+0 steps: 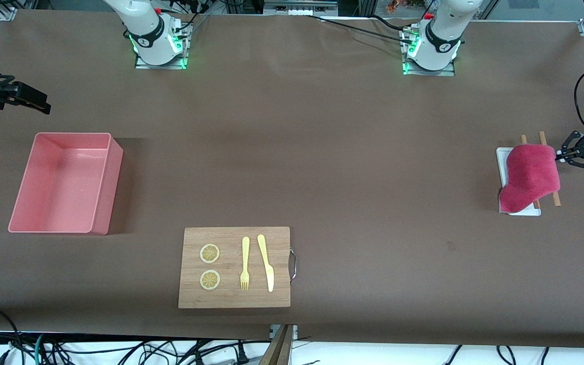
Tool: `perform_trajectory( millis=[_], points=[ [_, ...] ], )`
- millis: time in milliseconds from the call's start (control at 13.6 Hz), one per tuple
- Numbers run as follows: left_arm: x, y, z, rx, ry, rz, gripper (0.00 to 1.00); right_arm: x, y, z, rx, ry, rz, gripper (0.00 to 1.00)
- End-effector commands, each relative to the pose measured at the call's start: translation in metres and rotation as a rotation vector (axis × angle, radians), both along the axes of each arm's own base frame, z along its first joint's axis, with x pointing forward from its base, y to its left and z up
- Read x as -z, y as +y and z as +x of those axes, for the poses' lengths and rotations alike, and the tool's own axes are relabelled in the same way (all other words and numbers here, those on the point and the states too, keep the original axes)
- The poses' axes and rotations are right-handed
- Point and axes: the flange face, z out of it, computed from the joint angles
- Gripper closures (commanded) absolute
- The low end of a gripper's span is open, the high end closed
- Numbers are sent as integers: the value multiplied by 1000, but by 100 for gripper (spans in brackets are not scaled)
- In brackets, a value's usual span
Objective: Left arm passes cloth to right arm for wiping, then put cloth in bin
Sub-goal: 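Lift the pink cloth off the white holder with the left gripper, then carry the cloth to the table middle while the right gripper approaches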
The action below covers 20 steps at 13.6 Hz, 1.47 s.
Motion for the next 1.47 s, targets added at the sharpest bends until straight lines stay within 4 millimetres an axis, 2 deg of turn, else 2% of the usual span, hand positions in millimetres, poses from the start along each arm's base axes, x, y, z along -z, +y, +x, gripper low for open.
perform_trajectory(
  millis=[0,221,294,442,589,736,883,1030,1104,1251,1398],
  points=[
    [-56,16,11,-2,53,66,100,-5,1,5,9,-20,10,0],
    [-95,12,13,-57,144,92,100,-2,-1,10,7,-32,11,0],
    [-115,5,18,-82,187,123,100,-3,-4,12,11,-52,10,0],
    [-161,-20,32,-145,292,184,100,-4,-7,14,19,-63,24,0],
    [-185,-45,44,-239,408,181,100,-2,-7,13,26,-54,31,0],
    [-191,-81,65,-275,510,168,100,0,-5,15,24,-57,32,0],
    [-209,-119,86,-355,592,171,100,-1,-3,16,23,-63,32,0],
    [-222,-155,104,-438,677,172,100,7,-3,21,15,-58,32,0],
    [-231,-196,122,-517,769,169,100,13,-2,24,8,-49,36,0],
    [-241,-242,139,-592,856,182,100,27,1,31,0,-26,38,0],
    [-245,-291,153,-653,937,206,100,65,13,46,-20,38,38,0]
  ],
)
